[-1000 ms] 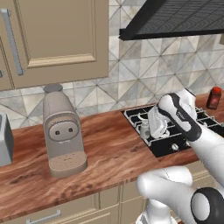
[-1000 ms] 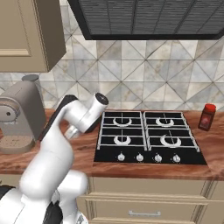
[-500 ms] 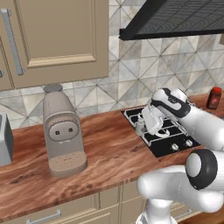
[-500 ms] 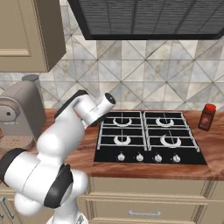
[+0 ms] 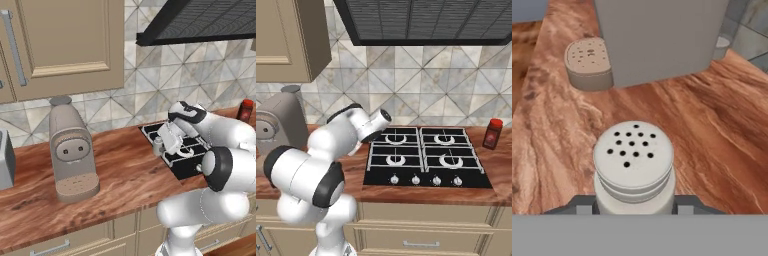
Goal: Collect the paprika, ketchup, and shaker from the cabinet and place them next to the stove.
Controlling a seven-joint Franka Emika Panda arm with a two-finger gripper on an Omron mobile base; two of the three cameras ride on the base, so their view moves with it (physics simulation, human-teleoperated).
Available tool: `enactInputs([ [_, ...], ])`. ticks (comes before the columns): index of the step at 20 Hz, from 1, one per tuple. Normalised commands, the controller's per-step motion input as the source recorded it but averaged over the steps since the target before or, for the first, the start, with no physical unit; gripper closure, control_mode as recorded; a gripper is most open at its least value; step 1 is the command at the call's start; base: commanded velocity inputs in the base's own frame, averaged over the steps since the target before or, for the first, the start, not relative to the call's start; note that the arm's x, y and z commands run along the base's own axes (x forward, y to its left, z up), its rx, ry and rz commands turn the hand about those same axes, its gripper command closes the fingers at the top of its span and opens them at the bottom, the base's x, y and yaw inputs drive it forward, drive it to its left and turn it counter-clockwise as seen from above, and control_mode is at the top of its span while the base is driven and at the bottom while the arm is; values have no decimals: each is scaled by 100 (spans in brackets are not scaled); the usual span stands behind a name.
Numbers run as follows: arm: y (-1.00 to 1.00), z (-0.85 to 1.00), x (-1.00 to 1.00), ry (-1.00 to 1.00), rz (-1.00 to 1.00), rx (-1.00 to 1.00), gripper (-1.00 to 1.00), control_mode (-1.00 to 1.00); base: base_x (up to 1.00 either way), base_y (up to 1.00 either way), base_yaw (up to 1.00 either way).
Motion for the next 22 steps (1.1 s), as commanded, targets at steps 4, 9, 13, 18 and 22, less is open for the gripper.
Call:
enactInputs([
  [4,1,-31,28,0,0,0,100,-100,0,0,0],
  [9,2,-33,26,0,0,0,100,-100,0,0,0],
  [13,3,-30,22,0,0,0,100,-100,0,0,0],
  [18,3,-31,15,-1,0,0,100,-100,0,0,0],
  [22,9,-36,16,0,0,0,-100,-100,0,0,0],
])
